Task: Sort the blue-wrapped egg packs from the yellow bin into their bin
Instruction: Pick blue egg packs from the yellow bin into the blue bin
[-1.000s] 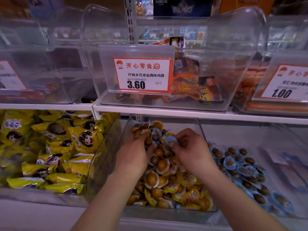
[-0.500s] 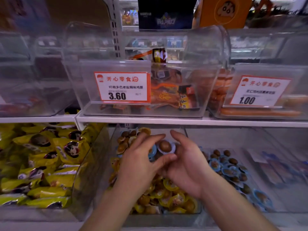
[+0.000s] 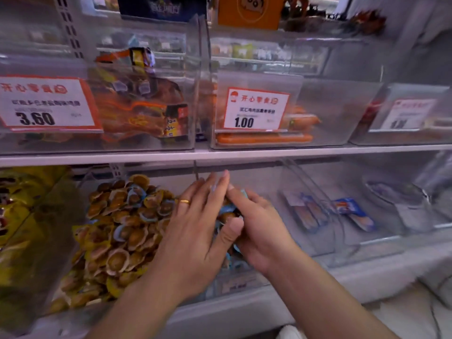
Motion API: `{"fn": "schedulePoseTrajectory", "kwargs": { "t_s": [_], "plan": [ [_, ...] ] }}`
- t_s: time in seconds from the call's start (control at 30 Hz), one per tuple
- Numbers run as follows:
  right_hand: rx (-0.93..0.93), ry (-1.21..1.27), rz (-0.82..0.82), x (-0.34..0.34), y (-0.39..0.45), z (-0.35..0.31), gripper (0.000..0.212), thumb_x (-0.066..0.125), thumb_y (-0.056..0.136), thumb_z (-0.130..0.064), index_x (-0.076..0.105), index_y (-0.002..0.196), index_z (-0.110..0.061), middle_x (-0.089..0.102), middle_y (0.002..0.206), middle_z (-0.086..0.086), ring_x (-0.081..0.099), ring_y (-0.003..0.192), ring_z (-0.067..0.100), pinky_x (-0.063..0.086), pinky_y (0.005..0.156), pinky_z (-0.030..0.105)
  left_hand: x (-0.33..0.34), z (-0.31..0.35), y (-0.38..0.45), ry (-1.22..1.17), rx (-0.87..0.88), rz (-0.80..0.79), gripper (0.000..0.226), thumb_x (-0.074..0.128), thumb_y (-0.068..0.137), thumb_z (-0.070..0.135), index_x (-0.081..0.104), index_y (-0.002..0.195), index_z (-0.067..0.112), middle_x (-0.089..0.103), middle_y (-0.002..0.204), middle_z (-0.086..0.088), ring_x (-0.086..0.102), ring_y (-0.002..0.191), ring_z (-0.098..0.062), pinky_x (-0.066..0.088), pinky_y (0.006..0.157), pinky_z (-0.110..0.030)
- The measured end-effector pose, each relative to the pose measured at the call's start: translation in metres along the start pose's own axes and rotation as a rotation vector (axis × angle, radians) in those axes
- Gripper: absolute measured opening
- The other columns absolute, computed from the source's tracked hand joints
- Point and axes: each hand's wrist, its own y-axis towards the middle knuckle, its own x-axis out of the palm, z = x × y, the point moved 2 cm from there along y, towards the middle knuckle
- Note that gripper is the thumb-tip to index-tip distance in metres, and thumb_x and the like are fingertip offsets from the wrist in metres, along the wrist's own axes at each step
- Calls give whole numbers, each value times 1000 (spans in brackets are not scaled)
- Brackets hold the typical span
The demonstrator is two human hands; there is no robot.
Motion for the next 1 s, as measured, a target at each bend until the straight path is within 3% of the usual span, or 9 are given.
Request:
{"fn": "schedulePoseTrajectory", "kwargs": {
  "t_s": [0.17, 0.27, 0.4, 0.53, 0.63, 0.7, 0.83, 0.9, 1.0],
  "plan": [
    [-122, -227, 335, -71, 25, -25, 12, 58, 94, 2, 65, 103, -2, 64, 74, 12, 53, 49, 14, 39, 40, 21, 10, -12, -7, -78, -79, 34, 63, 34, 101, 60, 11, 157, 42, 15, 155, 37, 17, 140, 16, 13, 110, -4],
    [-158, -542, 534, -120, 37, -29, 15, 59, 93, 3, 67, 105, -1, 64, 79, 14, 58, 59, 21, 49, 52, 27, 12, -36, -14, 115, -218, -9, 57, 35, 97, 56, 35, 149, 32, 39, 150, 13, 38, 136, -10, 33, 112, -29],
    [-63, -1015, 408, -143, 44, -25, 15, 69, 90, -15, 77, 101, -10, 70, 83, 0, 60, 71, 6, 46, 58, 17, 16, -51, -23, 54, -313, -38, 52, 34, 100, 56, 53, 139, 26, 47, 144, 9, 44, 132, -14, 37, 111, -36],
    [-219, -981, 462, -136, 42, -35, 11, 64, 91, -17, 74, 92, -21, 69, 75, -15, 62, 77, 1, 42, 57, 5, 5, -59, -22, 2, -312, 61, 37, 42, 103, 40, 59, 133, 25, 53, 135, 10, 48, 126, -10, 40, 106, -35],
    [-317, -799, 471, -115, 36, -38, 19, 55, 94, -13, 73, 90, -18, 76, 76, -6, 72, 85, 14, 54, 77, 25, -13, -71, -30, 33, -339, 100, 28, 52, 100, 21, 65, 124, 28, 57, 128, 12, 52, 119, -11, 43, 99, -33],
    [-394, -754, 441, -96, 32, -31, 25, 49, 96, -9, 72, 91, -18, 77, 80, 0, 74, 83, 16, 58, 78, 34, -30, -80, -44, 30, -403, 131, 30, 54, 98, 16, 66, 118, 35, 61, 119, 15, 57, 110, -10, 45, 89, -29],
    [-551, -960, 215, -38, 25, -3, 24, 50, 95, -11, 69, 102, -23, 75, 83, -11, 67, 65, 8, 54, 57, 26, -67, -94, -72, -3, -536, 251, 33, 52, 97, 16, 65, 110, 44, 61, 105, 29, 57, 95, 12, 43, 74, -11],
    [-684, -1146, 25, -1, 18, 15, 23, 52, 93, -17, 69, 107, -22, 73, 93, -9, 66, 78, 8, 53, 70, 24, -75, -98, -86, 50, -539, 255, 35, 52, 97, 13, 65, 113, 41, 58, 109, 30, 54, 100, 14, 43, 82, -8],
    [-760, -1379, -248, 40, 14, 46, 26, 55, 94, -18, 67, 117, -21, 65, 110, -3, 62, 99, 12, 49, 86, 22, -72, -112, -103, 100, -548, 183, 32, 56, 96, 14, 63, 123, 31, 58, 120, 13, 57, 112, -6, 48, 95, -27]
  ]
}}
